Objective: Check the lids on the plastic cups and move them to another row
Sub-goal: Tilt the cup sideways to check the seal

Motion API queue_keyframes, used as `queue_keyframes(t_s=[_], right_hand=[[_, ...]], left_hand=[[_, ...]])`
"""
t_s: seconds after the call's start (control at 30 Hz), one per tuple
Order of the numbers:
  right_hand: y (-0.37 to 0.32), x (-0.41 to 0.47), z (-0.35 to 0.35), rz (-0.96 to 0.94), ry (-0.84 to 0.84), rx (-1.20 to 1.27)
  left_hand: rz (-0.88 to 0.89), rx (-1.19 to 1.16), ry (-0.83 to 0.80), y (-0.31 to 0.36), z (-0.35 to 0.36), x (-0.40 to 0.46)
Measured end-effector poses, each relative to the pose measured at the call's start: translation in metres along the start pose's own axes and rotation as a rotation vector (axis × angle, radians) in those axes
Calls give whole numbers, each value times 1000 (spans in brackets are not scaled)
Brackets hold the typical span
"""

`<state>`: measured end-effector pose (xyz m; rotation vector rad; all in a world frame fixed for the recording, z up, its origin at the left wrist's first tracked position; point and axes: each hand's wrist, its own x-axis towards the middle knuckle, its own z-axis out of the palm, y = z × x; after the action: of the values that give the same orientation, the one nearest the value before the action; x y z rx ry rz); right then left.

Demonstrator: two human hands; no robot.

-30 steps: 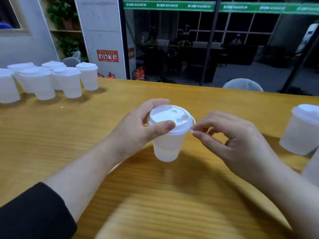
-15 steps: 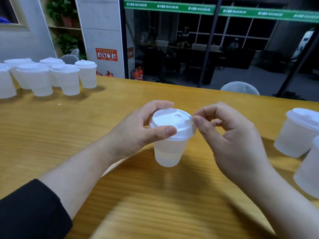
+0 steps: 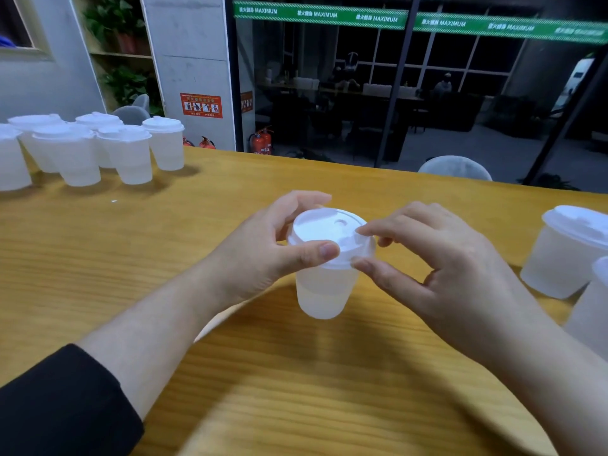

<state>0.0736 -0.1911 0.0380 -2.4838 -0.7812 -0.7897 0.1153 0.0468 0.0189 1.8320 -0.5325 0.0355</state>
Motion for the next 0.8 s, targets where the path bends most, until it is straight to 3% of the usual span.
queue_keyframes(t_s=[0.37,0.6,0.67,0.8], right_hand=[[-11,3,0,38,7,-49],[-11,12,3,-1,363,65],[-11,22,4,74,273,157],[-15,37,10,140,-311,196]], left_hand=[[2,-25,-13,-2,-2,0],[25,18,-35,-5,-4,2],[41,-19,7,-5,-5,3],[-33,-64,251,-6,-8,9]])
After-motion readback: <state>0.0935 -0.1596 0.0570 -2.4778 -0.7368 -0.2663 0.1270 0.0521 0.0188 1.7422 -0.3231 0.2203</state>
